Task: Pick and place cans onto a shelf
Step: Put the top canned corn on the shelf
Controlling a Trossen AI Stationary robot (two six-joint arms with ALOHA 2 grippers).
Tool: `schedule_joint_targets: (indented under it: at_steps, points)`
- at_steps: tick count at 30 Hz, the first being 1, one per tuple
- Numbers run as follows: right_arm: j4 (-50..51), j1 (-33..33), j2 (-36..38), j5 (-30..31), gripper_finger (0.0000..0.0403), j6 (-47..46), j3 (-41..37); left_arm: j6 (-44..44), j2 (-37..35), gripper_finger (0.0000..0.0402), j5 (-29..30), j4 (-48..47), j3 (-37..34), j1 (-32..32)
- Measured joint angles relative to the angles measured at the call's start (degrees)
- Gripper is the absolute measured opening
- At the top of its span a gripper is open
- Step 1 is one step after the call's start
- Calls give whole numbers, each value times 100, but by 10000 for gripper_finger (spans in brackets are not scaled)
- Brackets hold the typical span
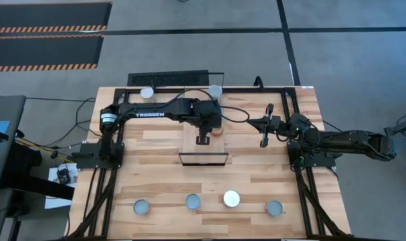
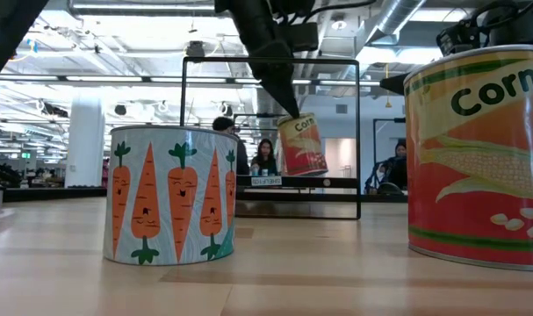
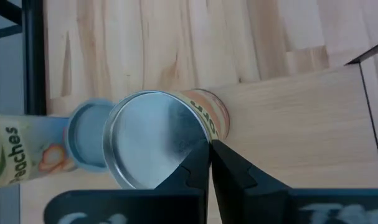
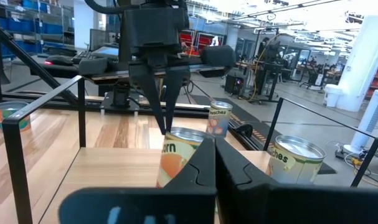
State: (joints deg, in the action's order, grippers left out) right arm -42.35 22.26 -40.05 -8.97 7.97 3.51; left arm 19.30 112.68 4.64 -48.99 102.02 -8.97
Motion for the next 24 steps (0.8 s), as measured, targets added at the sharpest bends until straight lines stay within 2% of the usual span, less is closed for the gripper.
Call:
schedule_joint_targets:
  at_steps: [15, 24]
  points:
    - [-11, 1, -1, 0, 8, 0, 0, -97, 0, 1, -98, 11, 0, 0]
    - [-13, 0, 0, 0, 8, 0, 0, -134, 0, 23, -101, 49, 0, 0]
